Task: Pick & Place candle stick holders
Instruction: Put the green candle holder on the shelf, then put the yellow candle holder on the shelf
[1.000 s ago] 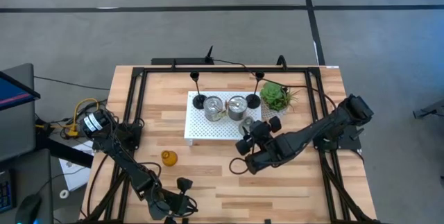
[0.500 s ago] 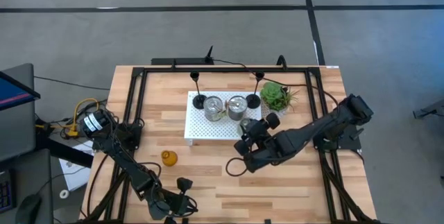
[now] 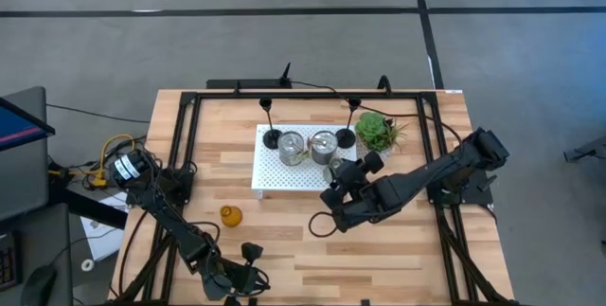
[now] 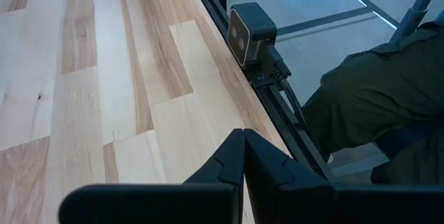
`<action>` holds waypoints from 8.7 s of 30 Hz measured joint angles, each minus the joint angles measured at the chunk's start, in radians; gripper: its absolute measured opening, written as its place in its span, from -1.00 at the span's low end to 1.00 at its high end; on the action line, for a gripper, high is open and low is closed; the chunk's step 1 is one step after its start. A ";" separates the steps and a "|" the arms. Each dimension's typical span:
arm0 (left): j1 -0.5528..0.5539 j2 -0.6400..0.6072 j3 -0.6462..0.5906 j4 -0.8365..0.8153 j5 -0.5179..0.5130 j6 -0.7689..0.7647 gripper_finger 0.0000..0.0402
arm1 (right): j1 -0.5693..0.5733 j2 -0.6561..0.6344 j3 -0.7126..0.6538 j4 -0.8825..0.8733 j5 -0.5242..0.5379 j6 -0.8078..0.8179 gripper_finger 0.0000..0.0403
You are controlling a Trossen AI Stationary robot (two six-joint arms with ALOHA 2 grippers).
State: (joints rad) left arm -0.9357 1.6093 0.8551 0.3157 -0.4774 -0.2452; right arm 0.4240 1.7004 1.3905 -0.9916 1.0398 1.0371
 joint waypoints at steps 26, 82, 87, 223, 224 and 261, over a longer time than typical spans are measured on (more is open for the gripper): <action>0.000 0.000 0.000 0.000 0.000 -0.006 -0.97 | 0.001 -0.002 0.262 -0.070 -0.098 -0.234 0.37; -0.314 -0.422 0.000 -0.784 -0.262 -0.634 -0.98 | 0.231 0.318 0.342 0.141 -0.463 -0.217 0.37; -0.313 -0.355 0.000 -0.833 -0.200 -0.760 -0.98 | 0.220 0.311 0.342 0.141 -0.467 -0.206 0.37; -0.106 -0.124 -0.267 -0.286 -0.539 -0.465 -0.99 | 0.251 0.312 0.341 0.194 -0.374 -0.543 0.37; -0.106 -0.124 -0.267 -0.283 -0.539 -0.465 -0.99 | 0.254 0.312 0.341 0.192 -0.358 -0.556 0.37; -0.107 -0.124 -0.267 -0.239 -0.538 -0.448 -0.99 | 0.334 0.163 0.342 0.148 -0.259 -0.441 0.37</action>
State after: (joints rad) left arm -1.0424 1.4857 0.5880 0.0765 -1.0157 -0.6929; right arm 0.7580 1.8629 1.7325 -0.8439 0.7812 0.5962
